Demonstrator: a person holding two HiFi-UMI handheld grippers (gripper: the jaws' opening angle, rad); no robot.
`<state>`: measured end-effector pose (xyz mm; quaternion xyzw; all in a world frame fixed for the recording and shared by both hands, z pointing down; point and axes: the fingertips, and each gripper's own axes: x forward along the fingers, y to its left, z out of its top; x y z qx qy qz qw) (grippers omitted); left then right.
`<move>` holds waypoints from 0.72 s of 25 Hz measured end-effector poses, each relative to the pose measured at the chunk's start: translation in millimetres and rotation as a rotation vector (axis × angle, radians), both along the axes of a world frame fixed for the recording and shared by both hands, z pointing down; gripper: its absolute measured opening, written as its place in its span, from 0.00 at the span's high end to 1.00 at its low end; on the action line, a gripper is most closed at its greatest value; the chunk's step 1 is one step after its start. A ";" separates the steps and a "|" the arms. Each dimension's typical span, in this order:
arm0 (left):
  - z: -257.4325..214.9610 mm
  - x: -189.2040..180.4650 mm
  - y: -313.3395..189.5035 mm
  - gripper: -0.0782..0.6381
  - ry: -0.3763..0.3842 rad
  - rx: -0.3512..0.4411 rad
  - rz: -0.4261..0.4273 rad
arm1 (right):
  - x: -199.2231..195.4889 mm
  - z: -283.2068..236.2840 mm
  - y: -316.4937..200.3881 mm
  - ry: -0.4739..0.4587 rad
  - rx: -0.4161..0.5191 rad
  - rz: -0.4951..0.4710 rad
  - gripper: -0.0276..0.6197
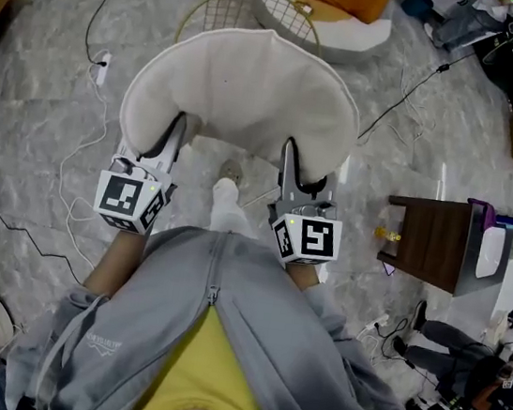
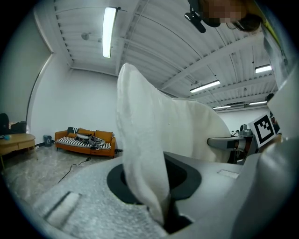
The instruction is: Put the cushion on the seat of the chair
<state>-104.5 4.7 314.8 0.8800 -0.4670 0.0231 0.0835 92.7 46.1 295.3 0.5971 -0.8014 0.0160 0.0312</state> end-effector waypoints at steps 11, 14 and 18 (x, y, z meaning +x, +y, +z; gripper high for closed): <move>27.5 33.2 -139.2 0.80 -0.024 -0.083 -0.059 | 37.3 29.2 -158.9 0.006 -0.093 -0.098 0.83; 37.9 36.7 -159.7 0.80 -0.031 -0.108 -0.062 | 40.7 39.5 -180.3 0.001 -0.114 -0.110 0.83; 50.1 43.1 -180.1 0.80 -0.033 -0.132 -0.051 | 47.9 52.0 -201.6 -0.003 -0.133 -0.108 0.83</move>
